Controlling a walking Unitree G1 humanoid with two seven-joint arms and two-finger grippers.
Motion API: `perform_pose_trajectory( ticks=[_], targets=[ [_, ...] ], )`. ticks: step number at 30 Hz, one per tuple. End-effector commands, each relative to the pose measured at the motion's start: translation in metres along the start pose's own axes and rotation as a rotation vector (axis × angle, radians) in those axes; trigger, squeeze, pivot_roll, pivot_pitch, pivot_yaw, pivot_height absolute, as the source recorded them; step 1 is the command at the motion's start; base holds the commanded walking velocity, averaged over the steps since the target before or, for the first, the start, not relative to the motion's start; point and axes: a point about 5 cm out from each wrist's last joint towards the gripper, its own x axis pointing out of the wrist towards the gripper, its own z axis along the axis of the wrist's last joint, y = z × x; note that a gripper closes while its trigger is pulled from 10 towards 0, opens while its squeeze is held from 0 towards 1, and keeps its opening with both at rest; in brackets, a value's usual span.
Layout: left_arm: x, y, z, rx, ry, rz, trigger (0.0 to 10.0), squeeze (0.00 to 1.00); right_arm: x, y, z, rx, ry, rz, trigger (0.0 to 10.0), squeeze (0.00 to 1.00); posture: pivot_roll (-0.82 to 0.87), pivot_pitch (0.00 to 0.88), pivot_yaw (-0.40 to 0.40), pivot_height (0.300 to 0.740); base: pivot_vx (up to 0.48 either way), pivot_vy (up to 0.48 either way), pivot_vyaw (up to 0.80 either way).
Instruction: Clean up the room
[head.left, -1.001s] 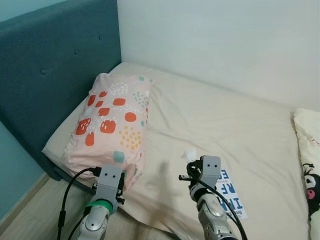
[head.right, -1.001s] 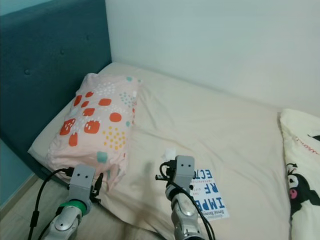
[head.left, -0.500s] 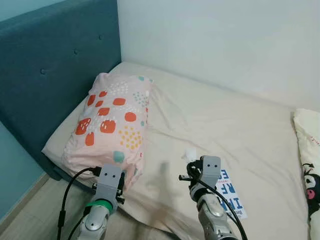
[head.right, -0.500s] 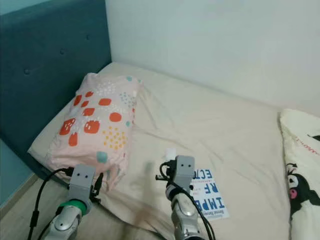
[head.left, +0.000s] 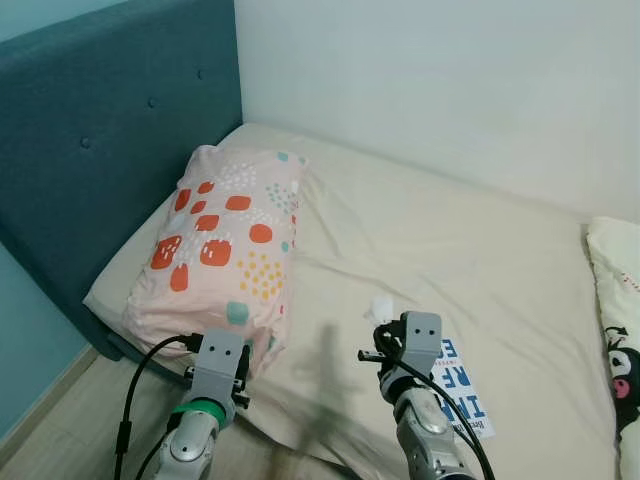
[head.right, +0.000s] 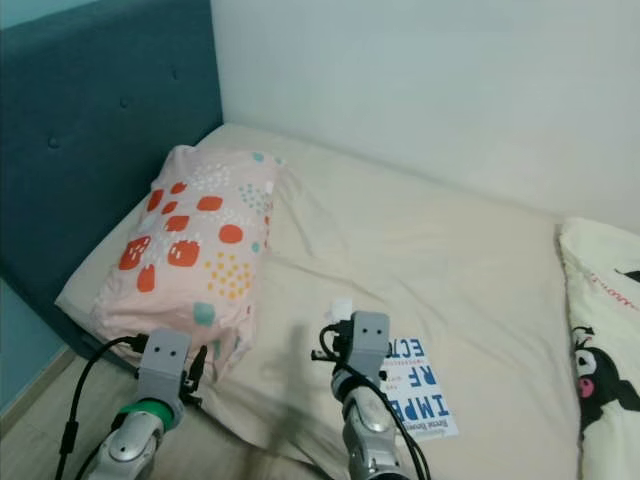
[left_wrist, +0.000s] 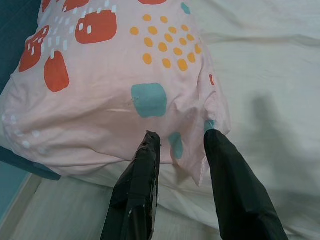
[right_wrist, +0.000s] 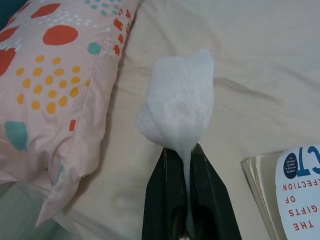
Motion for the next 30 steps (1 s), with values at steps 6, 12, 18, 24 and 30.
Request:
perform_pose_trajectory(
  ticks=[6, 12, 18, 24, 30],
  targets=[
    [-0.0009, -0.0002, -0.0025, -0.006, 0.017, -0.003, 10.0, 0.0, -0.0032, -0.0024, -0.0078, 0.005, 0.036, -0.011, 10.0, 0.0, 0.03, 0.021, 0.009, 0.74, 0.0, 0.0, 0.0],
    [-0.0009, -0.0017, -0.0029, -0.002, 0.02, -0.006, 10.0, 0.0, -0.0031, -0.0026, -0.0078, 0.003, 0.037, -0.011, 10.0, 0.0, 0.03, 0.024, 0.009, 0.74, 0.0, 0.0, 0.0],
    [0.0013, -0.001, -0.0012, 0.001, 0.017, -0.004, 10.0, 0.0, -0.001, -0.0015, -0.005, 0.001, 0.032, -0.011, 10.0, 0.0, 0.03, 0.029, 0.007, 0.74, 0.0, 0.0, 0.0],
    [0.0017, -0.0015, -0.0007, -0.001, 0.017, -0.006, 10.0, 0.0, -0.001, -0.0009, -0.0052, 0.003, 0.032, -0.009, 10.0, 0.0, 0.03, 0.028, 0.008, 0.74, 0.0, 0.0, 0.0],
    [0.0014, -0.002, -0.0014, -0.01, 0.022, -0.01, 10.0, 0.0, -0.0017, -0.0013, -0.0065, 0.004, 0.036, -0.01, 10.0, 0.0, 0.03, 0.026, 0.009, 0.74, 0.0, 0.0, 0.0]
  ],
)
